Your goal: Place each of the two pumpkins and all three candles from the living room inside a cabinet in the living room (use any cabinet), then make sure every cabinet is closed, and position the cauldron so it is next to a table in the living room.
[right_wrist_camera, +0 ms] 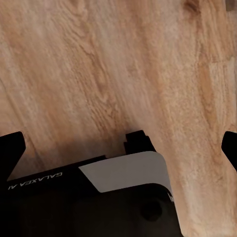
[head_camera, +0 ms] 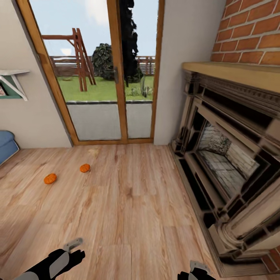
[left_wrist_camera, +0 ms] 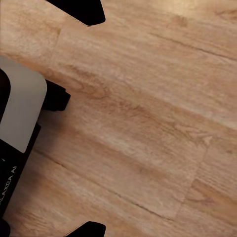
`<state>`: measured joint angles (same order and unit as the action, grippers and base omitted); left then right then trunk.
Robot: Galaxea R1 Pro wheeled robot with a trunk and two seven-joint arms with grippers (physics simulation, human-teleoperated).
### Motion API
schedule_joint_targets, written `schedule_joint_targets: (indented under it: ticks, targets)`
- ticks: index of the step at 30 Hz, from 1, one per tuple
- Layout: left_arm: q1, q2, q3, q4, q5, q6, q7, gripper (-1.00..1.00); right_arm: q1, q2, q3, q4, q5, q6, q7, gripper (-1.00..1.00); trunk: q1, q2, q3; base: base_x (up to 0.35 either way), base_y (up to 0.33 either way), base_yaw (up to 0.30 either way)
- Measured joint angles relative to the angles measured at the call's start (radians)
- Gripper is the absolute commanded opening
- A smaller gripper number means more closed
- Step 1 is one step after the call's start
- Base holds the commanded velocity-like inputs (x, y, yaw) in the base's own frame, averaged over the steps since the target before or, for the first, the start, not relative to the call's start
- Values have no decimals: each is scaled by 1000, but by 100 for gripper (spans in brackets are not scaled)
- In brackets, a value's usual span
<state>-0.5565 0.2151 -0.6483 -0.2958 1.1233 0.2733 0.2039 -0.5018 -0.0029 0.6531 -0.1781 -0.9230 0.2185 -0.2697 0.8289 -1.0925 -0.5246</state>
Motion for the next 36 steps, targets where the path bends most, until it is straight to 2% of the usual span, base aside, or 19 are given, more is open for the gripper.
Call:
schedule_joint_targets:
  ticks: [17, 36]
  targets:
    - [0, 0, 0, 0, -1, 0, 0, 100, 0, 2, 0, -1, 0, 0, 0, 100, 0, 0, 0, 319, 102, 274]
    - [0, -1, 0, 0, -2, -6, -1, 100, 0, 1, 1, -1, -1, -2, 0, 100, 0, 0, 0, 325, 13, 12]
